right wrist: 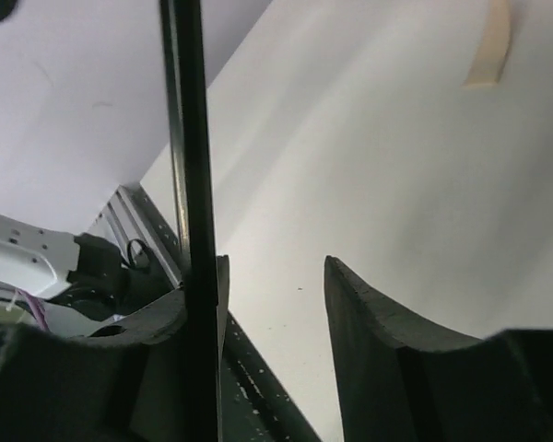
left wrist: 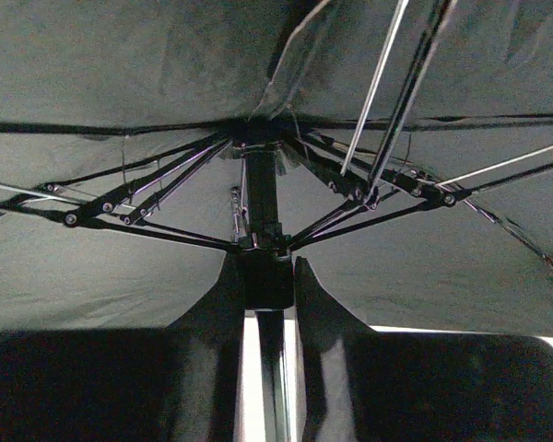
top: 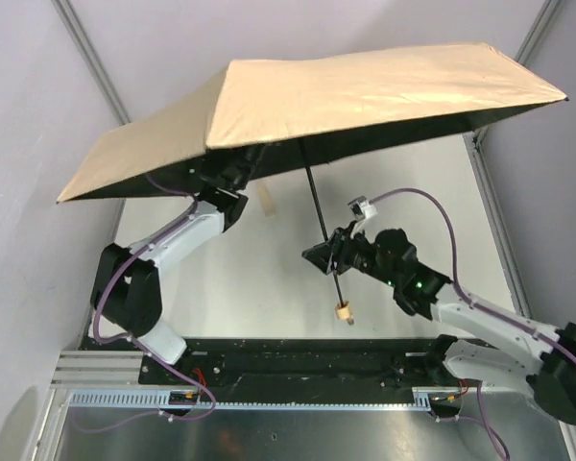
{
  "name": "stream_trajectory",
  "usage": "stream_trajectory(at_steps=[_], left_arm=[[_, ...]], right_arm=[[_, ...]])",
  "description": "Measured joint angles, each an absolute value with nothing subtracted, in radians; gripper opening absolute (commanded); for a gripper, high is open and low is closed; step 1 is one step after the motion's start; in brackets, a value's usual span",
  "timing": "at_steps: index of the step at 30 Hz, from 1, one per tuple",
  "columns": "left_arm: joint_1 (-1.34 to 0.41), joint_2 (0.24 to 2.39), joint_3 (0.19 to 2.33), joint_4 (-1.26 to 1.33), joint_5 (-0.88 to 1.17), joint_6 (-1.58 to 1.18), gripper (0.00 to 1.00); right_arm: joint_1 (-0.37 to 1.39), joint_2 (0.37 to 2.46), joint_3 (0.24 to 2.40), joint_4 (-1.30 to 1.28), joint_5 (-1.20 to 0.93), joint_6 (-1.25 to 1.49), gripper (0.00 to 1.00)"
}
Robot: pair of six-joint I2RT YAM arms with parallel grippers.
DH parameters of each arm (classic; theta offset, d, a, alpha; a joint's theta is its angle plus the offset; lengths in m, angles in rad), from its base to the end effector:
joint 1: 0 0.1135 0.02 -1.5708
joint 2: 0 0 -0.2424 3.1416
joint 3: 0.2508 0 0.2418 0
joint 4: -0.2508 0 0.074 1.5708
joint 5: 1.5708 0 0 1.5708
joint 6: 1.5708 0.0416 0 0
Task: Put away the umbrella
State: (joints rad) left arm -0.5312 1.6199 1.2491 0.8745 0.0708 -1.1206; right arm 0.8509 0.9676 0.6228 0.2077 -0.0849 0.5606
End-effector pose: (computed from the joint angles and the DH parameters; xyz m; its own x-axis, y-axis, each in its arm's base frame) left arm 0.3202 -0.1915 0.3824 -0.3220 -0.8525 -0.4118 0.6178 0.1404 -0.7737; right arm 0.1540 0.1810 0.2746 -0.5041 0.2287 -0.8328 -0.6335 0.5575 0.5365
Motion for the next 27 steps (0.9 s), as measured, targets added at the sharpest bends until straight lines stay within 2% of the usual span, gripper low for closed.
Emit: stream_trajectory(at_steps=[5, 10, 14, 22, 23, 25, 27], left_arm=[[-0.534, 1.535, 1.158, 0.892, 0.040, -1.028, 0.00], [-0.559, 1.497, 0.984, 0.972, 0.091, -1.005, 0.00], [-0.537, 1.498, 0.881, 0.989, 0.089, -1.006, 0.00], [-0.526, 1.477, 0.831, 1.039, 0.084, -1.021, 0.00], [-0.525, 1.477, 0.820, 1.054, 0.079, -1.031, 0.00], [-0.522, 1.477, 0.810, 1.065, 0.072, -1.045, 0.00], [-0.516, 1.477, 0.810, 1.064, 0.074, -1.053, 0.00]], right_arm=[[0.747, 1.200, 0.710, 0.323, -0.202, 0.567, 0.00], [0.726, 1.401, 0.774, 0.472, -0.216, 0.591, 0.00], [0.737, 1.471, 0.773, 0.484, -0.231, 0.577, 0.00], [0.764, 1.485, 0.773, 0.508, -0.199, 0.503, 0.00], [0.763, 1.485, 0.773, 0.507, -0.200, 0.495, 0.02], [0.761, 1.485, 0.773, 0.501, -0.207, 0.477, 0.20], [0.752, 1.485, 0.775, 0.489, -0.227, 0.465, 0.30]])
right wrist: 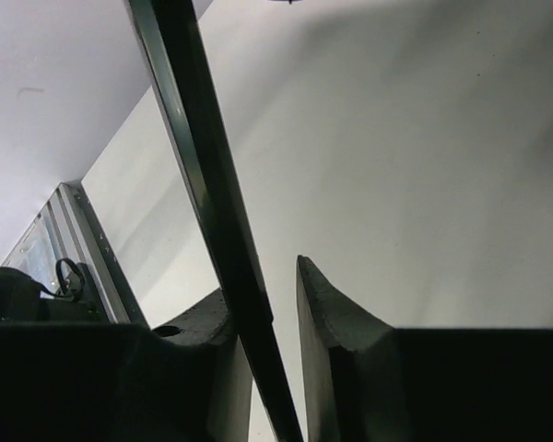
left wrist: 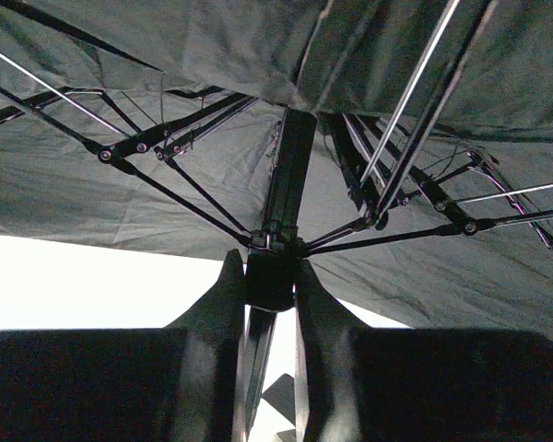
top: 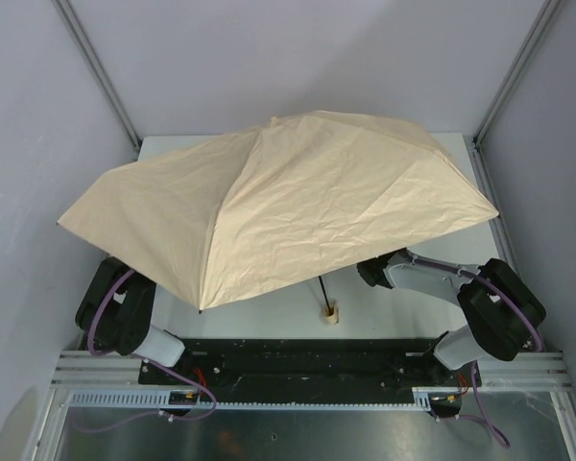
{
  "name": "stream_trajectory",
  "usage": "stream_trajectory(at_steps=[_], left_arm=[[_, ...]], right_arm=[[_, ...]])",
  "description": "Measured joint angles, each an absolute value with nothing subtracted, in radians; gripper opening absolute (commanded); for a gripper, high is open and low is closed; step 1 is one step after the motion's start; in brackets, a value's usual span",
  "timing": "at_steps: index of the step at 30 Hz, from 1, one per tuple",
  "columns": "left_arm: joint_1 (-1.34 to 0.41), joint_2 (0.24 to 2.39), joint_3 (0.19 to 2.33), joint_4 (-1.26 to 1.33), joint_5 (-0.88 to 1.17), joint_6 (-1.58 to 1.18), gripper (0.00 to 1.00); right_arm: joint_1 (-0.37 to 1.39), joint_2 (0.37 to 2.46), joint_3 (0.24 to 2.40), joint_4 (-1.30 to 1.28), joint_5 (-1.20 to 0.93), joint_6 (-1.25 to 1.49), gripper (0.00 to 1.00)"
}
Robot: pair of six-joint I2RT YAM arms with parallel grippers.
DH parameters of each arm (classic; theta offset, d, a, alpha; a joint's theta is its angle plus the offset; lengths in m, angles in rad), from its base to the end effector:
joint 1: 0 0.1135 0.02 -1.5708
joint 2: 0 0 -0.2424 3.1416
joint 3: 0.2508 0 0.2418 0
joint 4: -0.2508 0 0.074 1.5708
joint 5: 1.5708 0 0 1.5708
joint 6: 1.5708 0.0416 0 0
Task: Put away the umbrella
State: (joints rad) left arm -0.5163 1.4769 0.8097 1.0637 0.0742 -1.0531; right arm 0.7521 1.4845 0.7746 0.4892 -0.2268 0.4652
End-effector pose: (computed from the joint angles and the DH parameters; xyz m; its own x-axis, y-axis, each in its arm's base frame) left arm 0.2811 -0.1631 0.3016 -0.3133 -0.8186 -0.4814 0.5649 0.2468 -0.7874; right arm 0.2329 0.2307 0.2228 -0.5134 0.1183 -0.8500 -0.6664 0.5691 0.4817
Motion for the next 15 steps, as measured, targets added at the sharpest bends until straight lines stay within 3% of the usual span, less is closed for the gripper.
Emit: stream_trajectory(at_steps=[3, 9, 13, 15], left_arm=[[-0.500, 1.478, 0.815, 1.053, 0.093, -1.076, 0.00], [-0.467, 1.500, 0.913, 0.983, 0.204, -1.131, 0.00], [-0.443, 1.503, 0.979, 0.939, 0.239, -1.132, 0.00], [-0.434, 1.503, 1.000, 0.918, 0.244, -1.125, 0.00]], right_arm=[[0.756, 1.464, 0.766, 0.474, -0.219, 0.445, 0.43], [0.852, 1.282, 0.601, 0.476, -0.075, 0.432, 0.44], [0.907, 1.219, 0.502, 0.473, -0.039, 0.445, 0.37], [0.949, 1.204, 0.481, 0.453, -0.013, 0.455, 0.21]])
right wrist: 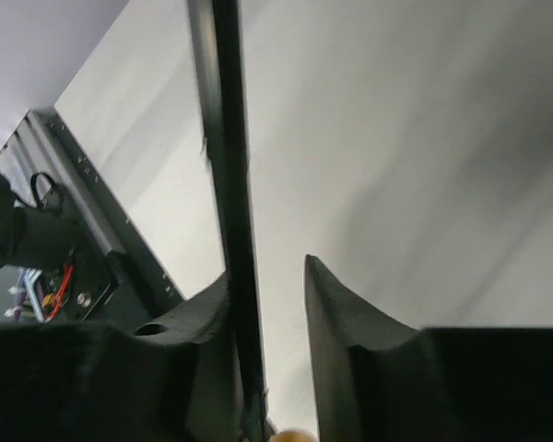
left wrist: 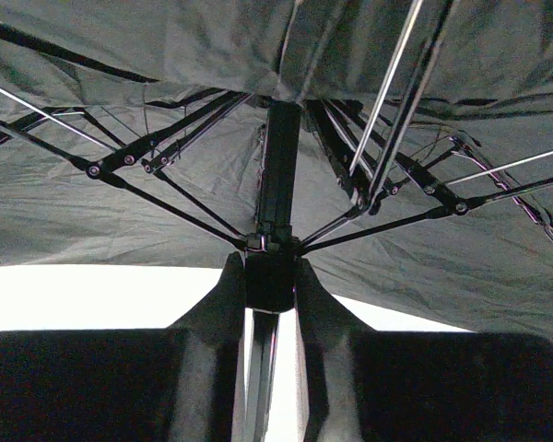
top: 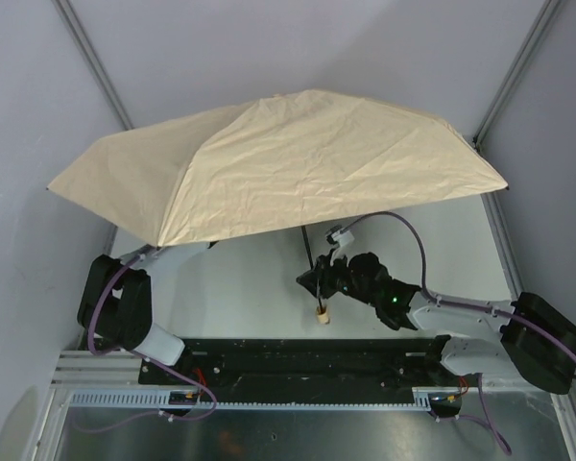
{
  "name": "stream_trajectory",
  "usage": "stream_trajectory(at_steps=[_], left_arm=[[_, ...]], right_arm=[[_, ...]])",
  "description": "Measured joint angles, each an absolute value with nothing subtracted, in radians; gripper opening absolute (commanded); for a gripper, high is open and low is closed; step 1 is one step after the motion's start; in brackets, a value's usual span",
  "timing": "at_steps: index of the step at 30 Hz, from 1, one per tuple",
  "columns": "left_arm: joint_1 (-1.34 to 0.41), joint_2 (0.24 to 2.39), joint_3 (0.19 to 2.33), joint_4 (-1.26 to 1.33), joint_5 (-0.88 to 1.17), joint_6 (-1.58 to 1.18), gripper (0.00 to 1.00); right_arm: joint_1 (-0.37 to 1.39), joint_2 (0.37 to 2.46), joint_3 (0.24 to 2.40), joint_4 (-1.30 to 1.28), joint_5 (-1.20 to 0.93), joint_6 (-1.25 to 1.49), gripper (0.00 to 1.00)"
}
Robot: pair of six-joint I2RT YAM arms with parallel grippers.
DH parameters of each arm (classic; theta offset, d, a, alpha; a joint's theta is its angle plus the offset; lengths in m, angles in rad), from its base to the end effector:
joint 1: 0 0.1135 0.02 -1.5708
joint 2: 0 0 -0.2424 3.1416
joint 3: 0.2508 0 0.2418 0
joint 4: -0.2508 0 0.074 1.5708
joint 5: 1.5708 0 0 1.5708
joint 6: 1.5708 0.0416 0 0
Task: Put away the umbrella
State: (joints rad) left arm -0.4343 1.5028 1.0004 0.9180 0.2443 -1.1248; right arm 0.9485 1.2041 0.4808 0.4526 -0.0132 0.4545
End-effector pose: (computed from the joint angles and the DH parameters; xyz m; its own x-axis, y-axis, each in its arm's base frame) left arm 0.3063 -0.1532 0.3413 -0.3915 -0.7834 -0.4827 0.5931 0.1863 -0.7833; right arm 0.1510 0.2114 0.1988 -0.5000 0.0561 -0.8642 -0.6682 0.6098 0.4262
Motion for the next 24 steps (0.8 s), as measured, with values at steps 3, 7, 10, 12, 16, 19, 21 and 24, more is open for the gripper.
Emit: stream_trajectory(at_steps=[3, 7, 10, 12, 16, 19, 21, 24], left_arm=[[-0.419, 1.503, 1.024, 0.897, 0.253, -1.123, 0.00], [-0.415, 1.502, 1.035, 0.851, 0.292, -1.116, 0.00], [-0.442, 1.486, 1.019, 0.826, 0.279, -1.093, 0.00], [-0.461, 1.439, 0.955, 0.833, 0.236, -1.070, 0.00], [-0.500, 1.334, 0.802, 0.884, 0.126, -1.031, 0.00], [-0.512, 1.283, 0.736, 0.928, 0.065, -1.017, 0.00], [-0.514, 1.255, 0.707, 0.949, 0.040, -1.009, 0.00], [-0.516, 1.245, 0.696, 0.974, 0.030, -1.000, 0.00]], right_arm=[[1.020, 1.185, 0.466, 0.423, 0.027, 0.470, 0.03], [1.069, 1.180, 0.424, 0.499, 0.071, 0.502, 0.00], [1.032, 1.219, 0.410, 0.550, 0.035, 0.493, 0.00], [0.996, 1.269, 0.426, 0.551, 0.000, 0.466, 0.00], [0.923, 1.419, 0.524, 0.526, -0.141, 0.379, 0.00], [0.905, 1.470, 0.570, 0.510, -0.204, 0.335, 0.00], [0.902, 1.472, 0.576, 0.509, -0.229, 0.317, 0.00], [0.901, 1.472, 0.589, 0.508, -0.247, 0.308, 0.00]])
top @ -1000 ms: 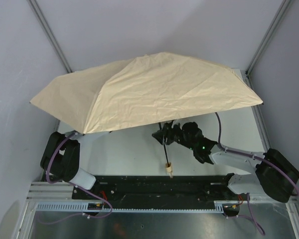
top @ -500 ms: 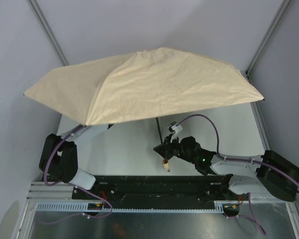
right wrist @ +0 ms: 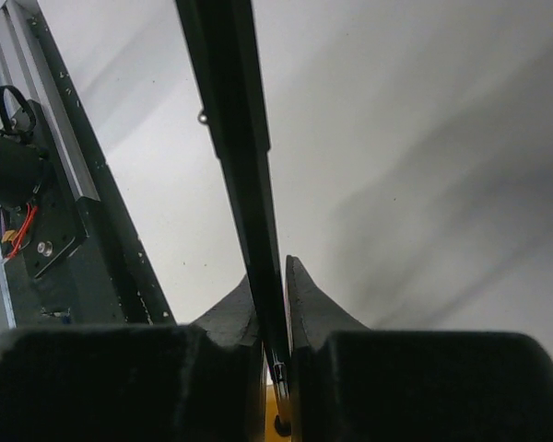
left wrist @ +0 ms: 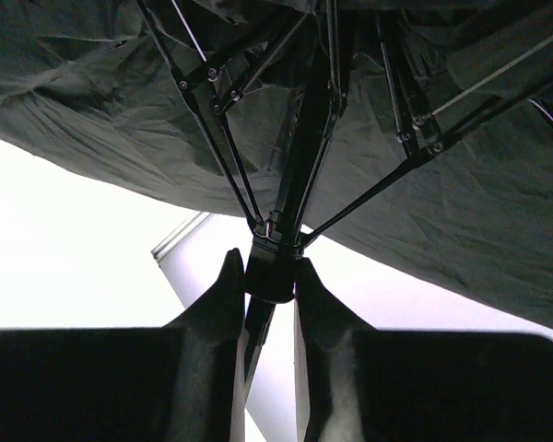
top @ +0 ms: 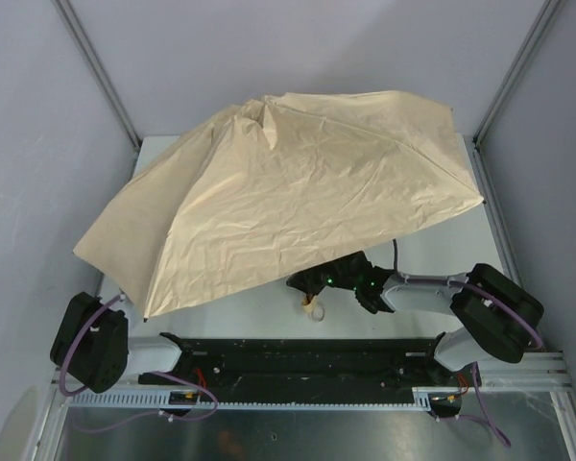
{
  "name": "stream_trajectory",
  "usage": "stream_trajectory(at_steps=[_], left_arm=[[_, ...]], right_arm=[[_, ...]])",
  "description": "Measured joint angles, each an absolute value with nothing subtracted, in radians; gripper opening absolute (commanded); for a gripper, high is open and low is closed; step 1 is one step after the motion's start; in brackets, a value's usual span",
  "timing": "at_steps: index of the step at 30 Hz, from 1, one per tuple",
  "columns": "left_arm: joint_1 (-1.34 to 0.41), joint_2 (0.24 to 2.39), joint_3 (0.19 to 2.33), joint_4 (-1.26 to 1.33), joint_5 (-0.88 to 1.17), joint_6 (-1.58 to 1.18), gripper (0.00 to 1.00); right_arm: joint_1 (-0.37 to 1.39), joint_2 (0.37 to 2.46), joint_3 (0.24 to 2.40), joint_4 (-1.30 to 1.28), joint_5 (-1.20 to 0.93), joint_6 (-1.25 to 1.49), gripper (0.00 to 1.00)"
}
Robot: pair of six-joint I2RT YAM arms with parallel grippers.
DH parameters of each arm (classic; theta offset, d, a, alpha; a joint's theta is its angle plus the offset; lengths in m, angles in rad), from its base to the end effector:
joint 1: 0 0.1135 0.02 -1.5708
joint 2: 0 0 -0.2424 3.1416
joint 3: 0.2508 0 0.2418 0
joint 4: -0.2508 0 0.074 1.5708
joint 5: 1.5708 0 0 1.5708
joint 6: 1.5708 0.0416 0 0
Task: Put away the umbrella
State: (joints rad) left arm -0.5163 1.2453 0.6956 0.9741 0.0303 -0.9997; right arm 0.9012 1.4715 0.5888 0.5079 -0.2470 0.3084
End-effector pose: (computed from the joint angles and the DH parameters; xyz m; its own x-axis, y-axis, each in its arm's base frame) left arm 0.2419 -0.1388 0.3196 -0.2418 -0.8297 -0.5031 0.5810 0.2915 -0.7599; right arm 0.1767 0.2396 0.1700 -0.4901 -0.1450 -0.8595 -0.7900 0.4906 0.3677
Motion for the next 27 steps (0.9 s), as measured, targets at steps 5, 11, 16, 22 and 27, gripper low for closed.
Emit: stream_trajectory(at_steps=[5, 11, 16, 22, 27], left_arm=[[-0.518, 1.267, 0.688, 1.026, 0.028, -0.994, 0.00], [-0.518, 1.271, 0.669, 1.064, 0.022, -0.982, 0.00], [-0.518, 1.261, 0.629, 1.142, -0.008, -0.978, 0.00], [-0.518, 1.259, 0.609, 1.185, -0.031, -0.978, 0.00], [-0.518, 1.275, 0.608, 1.205, -0.013, -0.976, 0.00]], right_arm=[[0.900, 1.471, 0.636, 0.450, -0.249, 0.301, 0.00], [0.891, 1.471, 0.720, 0.335, -0.255, 0.285, 0.00], [0.889, 1.472, 0.781, 0.248, -0.257, 0.248, 0.00], [0.888, 1.489, 0.836, 0.170, -0.251, 0.212, 0.00], [0.874, 1.521, 0.874, 0.128, -0.249, 0.186, 0.00]])
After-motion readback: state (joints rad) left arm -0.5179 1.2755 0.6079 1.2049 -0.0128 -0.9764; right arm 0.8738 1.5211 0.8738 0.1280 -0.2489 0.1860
